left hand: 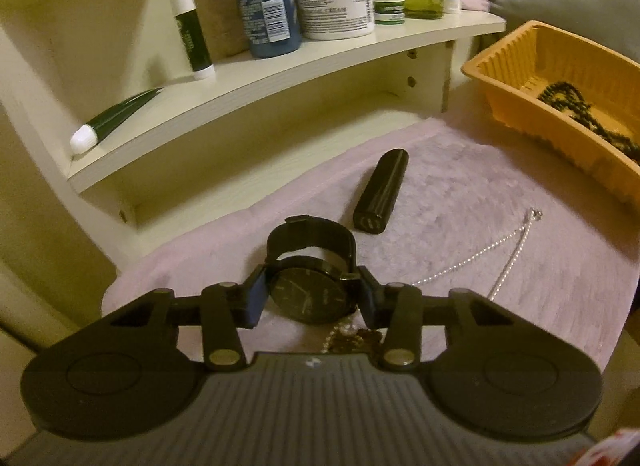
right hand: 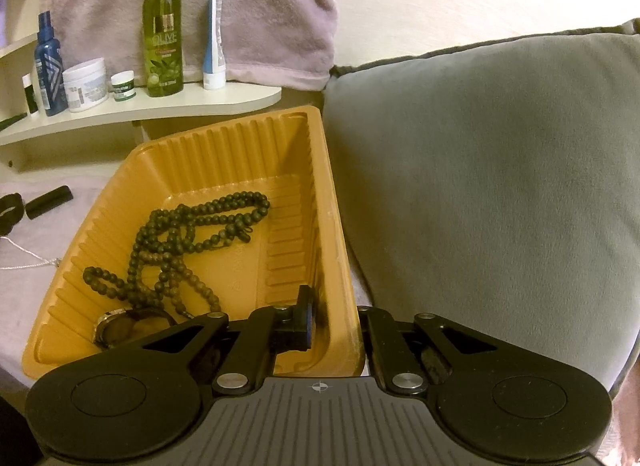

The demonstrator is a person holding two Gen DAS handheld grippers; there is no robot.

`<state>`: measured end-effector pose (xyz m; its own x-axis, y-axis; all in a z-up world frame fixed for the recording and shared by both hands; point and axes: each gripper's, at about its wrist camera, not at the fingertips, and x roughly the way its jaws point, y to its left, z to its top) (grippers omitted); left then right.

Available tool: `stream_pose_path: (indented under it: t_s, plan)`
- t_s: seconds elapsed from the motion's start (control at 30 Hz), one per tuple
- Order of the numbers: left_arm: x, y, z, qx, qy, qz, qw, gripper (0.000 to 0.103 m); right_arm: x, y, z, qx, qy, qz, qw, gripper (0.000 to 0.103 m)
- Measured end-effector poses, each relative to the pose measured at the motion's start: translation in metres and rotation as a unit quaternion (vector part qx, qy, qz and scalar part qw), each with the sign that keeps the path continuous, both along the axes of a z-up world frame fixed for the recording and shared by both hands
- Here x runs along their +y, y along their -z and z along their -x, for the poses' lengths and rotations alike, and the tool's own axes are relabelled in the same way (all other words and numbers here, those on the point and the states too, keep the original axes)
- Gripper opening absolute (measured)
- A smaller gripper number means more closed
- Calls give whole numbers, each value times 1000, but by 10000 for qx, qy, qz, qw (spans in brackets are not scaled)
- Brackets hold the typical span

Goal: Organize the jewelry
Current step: 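Carry the black watch into the orange tray and open the left tool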

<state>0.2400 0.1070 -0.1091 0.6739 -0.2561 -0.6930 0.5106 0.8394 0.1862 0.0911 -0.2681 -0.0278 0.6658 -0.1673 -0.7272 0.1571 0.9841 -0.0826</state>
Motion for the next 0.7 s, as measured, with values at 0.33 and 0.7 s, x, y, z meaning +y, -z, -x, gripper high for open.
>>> stream_pose_path:
  t_s: [0.33, 0.7]
  plan:
    - [-15, -25, 19, -160, -1014, 164, 9946, 42, -1, -1, 5, -87, 1, -86, 9999, 7]
    - [-62, -51, 47, -177, -1106, 440, 9927, 42, -2, -2, 12, -211, -24, -182, 9996, 6]
